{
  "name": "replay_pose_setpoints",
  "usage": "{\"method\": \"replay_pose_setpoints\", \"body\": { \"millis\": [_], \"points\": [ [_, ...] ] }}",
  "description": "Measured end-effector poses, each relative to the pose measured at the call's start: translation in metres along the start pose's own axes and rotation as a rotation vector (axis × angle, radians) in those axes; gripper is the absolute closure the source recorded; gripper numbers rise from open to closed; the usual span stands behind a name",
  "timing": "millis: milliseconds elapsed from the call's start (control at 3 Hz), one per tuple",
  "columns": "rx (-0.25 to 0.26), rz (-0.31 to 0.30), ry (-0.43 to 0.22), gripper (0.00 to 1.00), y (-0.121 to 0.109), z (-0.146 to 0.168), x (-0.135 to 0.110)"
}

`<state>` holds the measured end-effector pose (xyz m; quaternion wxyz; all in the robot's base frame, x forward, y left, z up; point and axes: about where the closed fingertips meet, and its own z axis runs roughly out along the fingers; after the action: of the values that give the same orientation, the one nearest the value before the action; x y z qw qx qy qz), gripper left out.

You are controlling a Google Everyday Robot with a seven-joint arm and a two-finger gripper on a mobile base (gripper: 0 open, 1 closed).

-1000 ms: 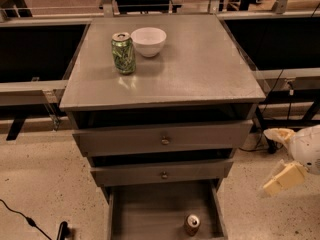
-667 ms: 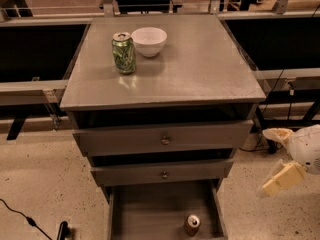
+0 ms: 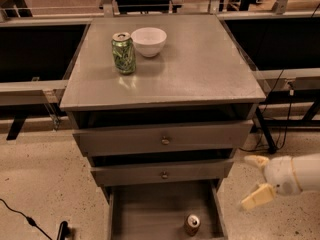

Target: Pick orange can from bottom drawer and place on counter

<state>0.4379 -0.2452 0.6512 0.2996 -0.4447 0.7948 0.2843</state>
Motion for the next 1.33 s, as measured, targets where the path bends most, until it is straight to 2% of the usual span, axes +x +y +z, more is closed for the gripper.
{"method": "replay_pose_setpoints", "body": {
  "millis": [333, 667, 1000, 1333],
  "points": [
    [-0.077, -0.037, -0.085, 0.00, 0.001, 0.060, 0.040],
    [-0.103, -0.033, -0.097, 0.00, 0.003, 0.073, 0.051],
    [-0.113, -0.032, -0.085, 0.00, 0.002, 0.080, 0.053],
    [-0.091, -0.093, -0.089, 0.00, -0.006, 0.116, 0.077]
  ]
}}
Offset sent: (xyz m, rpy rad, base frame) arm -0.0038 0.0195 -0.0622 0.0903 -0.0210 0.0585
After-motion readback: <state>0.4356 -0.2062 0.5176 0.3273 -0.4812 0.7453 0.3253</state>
